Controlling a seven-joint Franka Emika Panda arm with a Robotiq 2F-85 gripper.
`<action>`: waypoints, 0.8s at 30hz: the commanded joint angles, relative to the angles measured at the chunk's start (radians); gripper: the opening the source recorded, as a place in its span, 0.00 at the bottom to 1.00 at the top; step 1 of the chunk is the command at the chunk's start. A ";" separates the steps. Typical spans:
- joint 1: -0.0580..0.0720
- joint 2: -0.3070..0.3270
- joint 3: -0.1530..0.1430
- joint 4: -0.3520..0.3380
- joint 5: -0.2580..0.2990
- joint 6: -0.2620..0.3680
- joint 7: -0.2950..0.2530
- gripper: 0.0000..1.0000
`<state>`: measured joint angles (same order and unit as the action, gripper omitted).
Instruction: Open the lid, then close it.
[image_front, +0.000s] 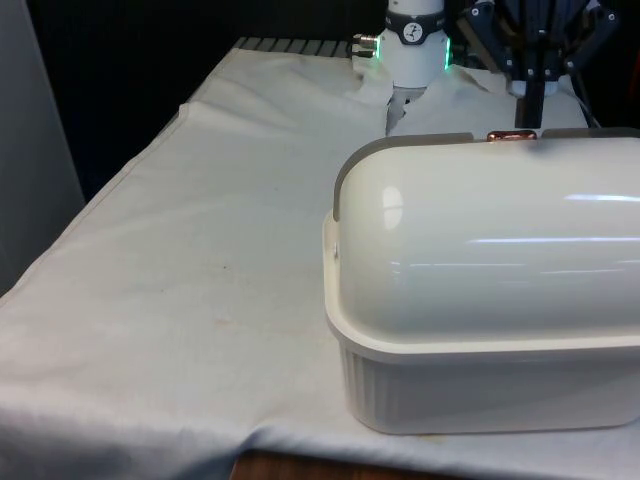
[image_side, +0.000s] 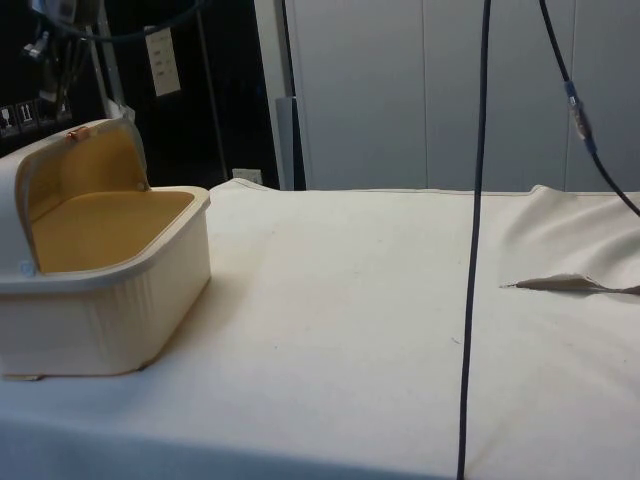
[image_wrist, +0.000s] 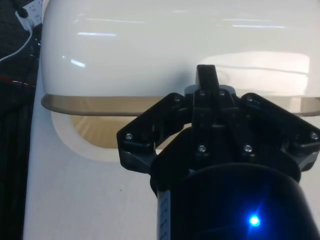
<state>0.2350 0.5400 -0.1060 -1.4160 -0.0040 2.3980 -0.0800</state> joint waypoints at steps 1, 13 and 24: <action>0.002 0.004 0.000 0.001 0.000 0.003 0.006 0.00; 0.014 0.005 -0.003 -0.012 -0.011 0.017 0.039 0.00; 0.021 0.000 -0.003 -0.033 -0.014 0.015 0.051 0.00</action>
<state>0.2510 0.5480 -0.1030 -1.4360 -0.0110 2.4020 -0.0380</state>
